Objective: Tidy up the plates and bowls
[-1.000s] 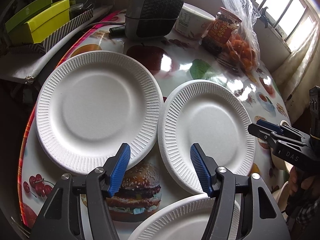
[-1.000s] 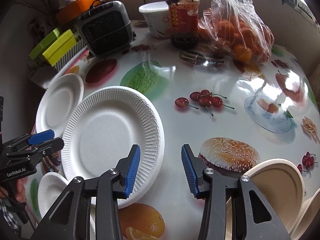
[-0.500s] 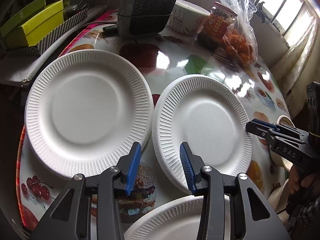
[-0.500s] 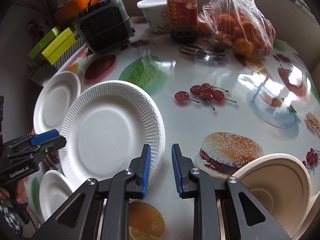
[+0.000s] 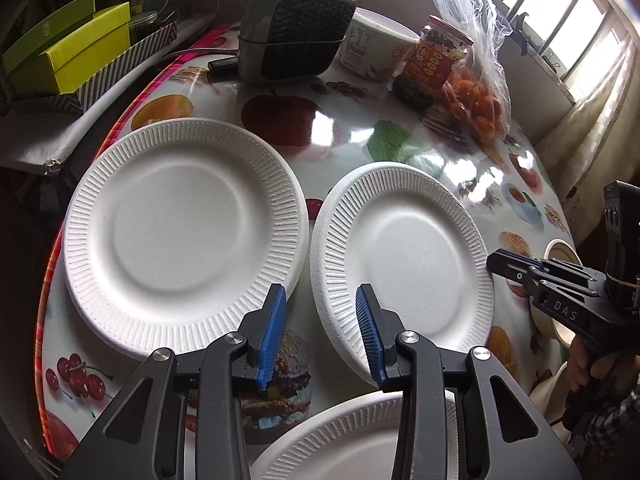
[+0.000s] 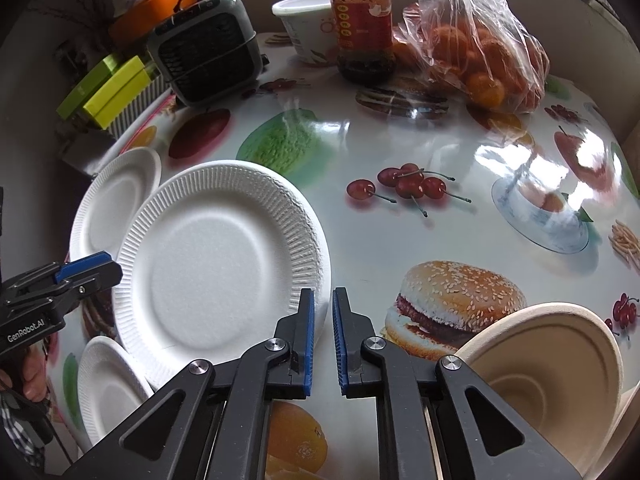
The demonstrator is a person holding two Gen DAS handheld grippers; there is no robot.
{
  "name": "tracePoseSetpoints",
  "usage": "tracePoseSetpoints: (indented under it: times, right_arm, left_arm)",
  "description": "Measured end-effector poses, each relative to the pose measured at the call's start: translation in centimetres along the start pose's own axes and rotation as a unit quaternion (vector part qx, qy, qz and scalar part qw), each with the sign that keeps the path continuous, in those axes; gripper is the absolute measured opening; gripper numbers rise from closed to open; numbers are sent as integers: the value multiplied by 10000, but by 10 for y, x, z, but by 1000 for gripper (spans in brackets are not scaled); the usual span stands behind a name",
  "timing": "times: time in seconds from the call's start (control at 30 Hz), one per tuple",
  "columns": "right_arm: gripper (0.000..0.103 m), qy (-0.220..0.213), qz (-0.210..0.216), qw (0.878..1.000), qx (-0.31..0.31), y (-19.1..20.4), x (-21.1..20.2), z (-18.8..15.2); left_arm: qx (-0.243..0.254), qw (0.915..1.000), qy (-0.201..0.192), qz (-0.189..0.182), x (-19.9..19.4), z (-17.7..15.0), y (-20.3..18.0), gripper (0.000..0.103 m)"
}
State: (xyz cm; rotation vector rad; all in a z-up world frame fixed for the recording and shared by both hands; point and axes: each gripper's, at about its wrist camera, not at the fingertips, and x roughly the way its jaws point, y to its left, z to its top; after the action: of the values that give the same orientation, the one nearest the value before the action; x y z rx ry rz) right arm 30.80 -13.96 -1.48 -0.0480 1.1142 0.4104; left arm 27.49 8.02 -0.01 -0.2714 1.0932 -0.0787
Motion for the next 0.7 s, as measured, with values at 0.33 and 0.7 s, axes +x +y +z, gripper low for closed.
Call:
tracePoseSetpoints:
  times: [0.33,0.7]
  right_arm:
    - [10,-9,22,10000,66,-2,-1,-2]
    - [10,-13,67,9999,85,-2,-1,-2]
  left_arm:
    - [-111,9997,163,-132,4,-3,3,38]
    - [13,9999,147,-89,3,-2,-4,20]
